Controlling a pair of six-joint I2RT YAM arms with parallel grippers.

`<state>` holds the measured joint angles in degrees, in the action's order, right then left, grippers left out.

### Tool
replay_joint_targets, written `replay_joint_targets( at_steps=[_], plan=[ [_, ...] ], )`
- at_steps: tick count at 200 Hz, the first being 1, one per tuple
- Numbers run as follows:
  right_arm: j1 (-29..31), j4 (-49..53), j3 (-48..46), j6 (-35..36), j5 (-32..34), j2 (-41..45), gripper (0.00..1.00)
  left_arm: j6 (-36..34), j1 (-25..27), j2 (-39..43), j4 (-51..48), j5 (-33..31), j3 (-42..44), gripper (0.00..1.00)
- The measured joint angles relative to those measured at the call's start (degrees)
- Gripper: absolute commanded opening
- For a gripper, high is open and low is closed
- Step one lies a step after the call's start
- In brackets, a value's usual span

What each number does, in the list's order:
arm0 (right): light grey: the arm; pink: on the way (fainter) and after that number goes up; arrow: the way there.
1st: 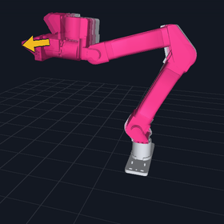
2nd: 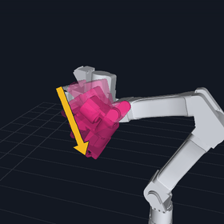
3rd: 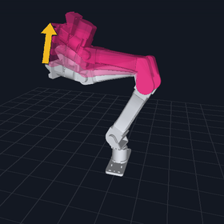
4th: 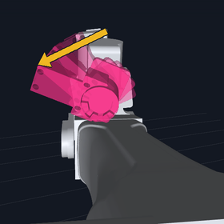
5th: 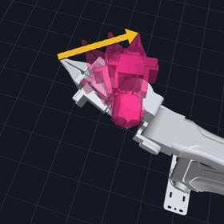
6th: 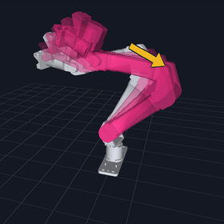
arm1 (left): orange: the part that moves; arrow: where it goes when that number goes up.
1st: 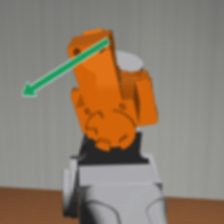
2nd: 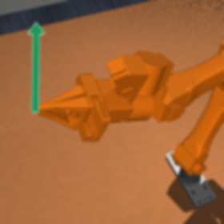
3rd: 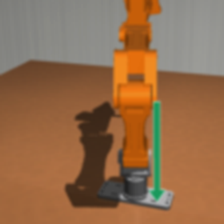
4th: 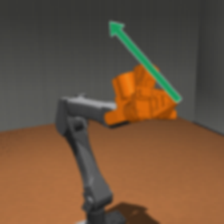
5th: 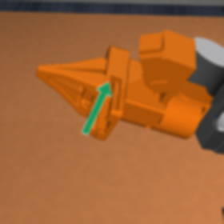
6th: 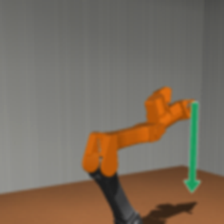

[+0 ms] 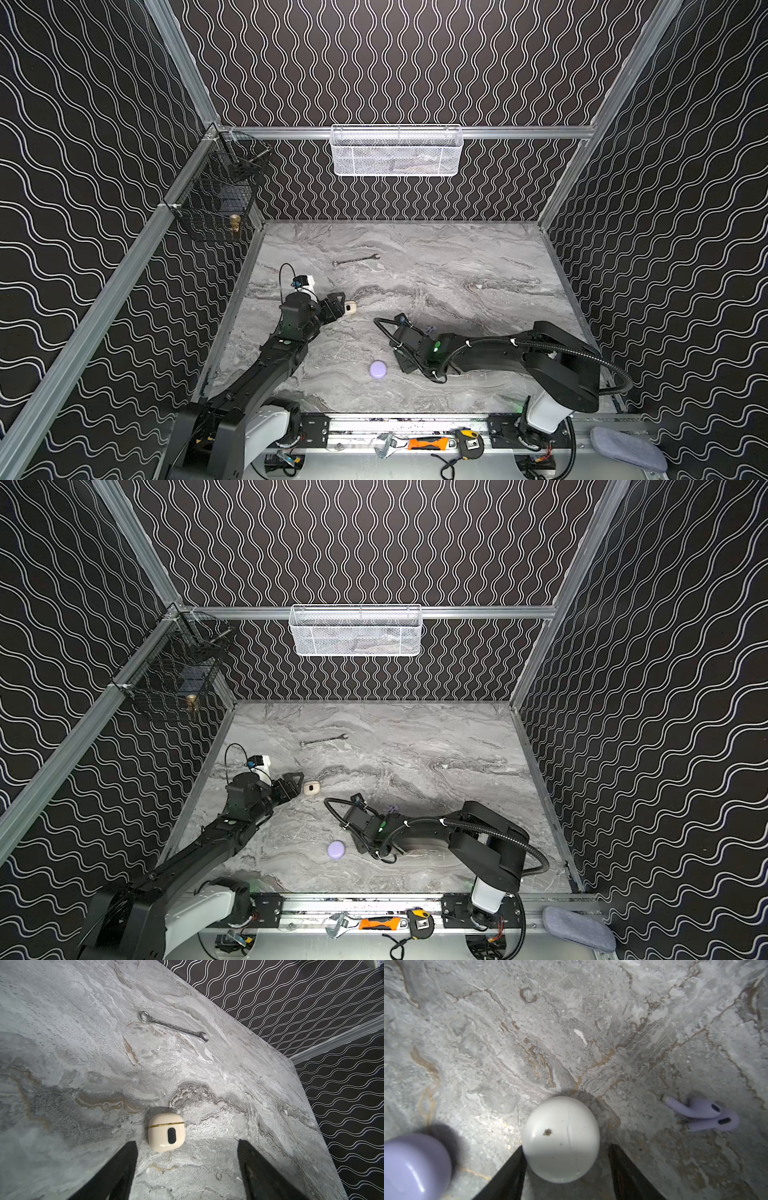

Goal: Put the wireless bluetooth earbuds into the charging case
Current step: 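Lower the right gripper onto the white round case while the left gripper withdraws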

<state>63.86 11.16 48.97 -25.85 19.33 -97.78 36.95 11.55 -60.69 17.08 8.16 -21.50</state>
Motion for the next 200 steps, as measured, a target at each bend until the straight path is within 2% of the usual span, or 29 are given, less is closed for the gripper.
replay_joint_targets(
  at_steps=[58, 110, 146, 173, 200],
  plan=[
    [-0.7, -1.8, 0.4, 0.4, -0.8, -1.0, 0.65, 0.0, 0.0, -0.2, 0.4, 0.4, 0.1, 0.79],
    [-0.7, -2.4, 0.8, 1.4, -1.2, -1.4, 0.46, 0.0, 0.0, -0.4, 1.2, 1.5, 0.2, 0.78],
    [-0.7, -2.1, 0.6, 1.4, -1.5, -0.7, 0.4, -0.2, 0.0, -0.6, 3.4, 3.5, 0.9, 0.74],
    [-0.7, -2.7, -1.0, 2.8, -0.9, 3.3, 0.31, -0.4, 0.2, -0.8, 6.3, 6.3, 1.5, 0.69],
    [-0.7, -12.7, -6.1, 8.3, 1.5, 12.0, 0.26, -1.4, 2.0, -0.5, 9.2, 9.5, 1.7, 0.63]
  ],
)
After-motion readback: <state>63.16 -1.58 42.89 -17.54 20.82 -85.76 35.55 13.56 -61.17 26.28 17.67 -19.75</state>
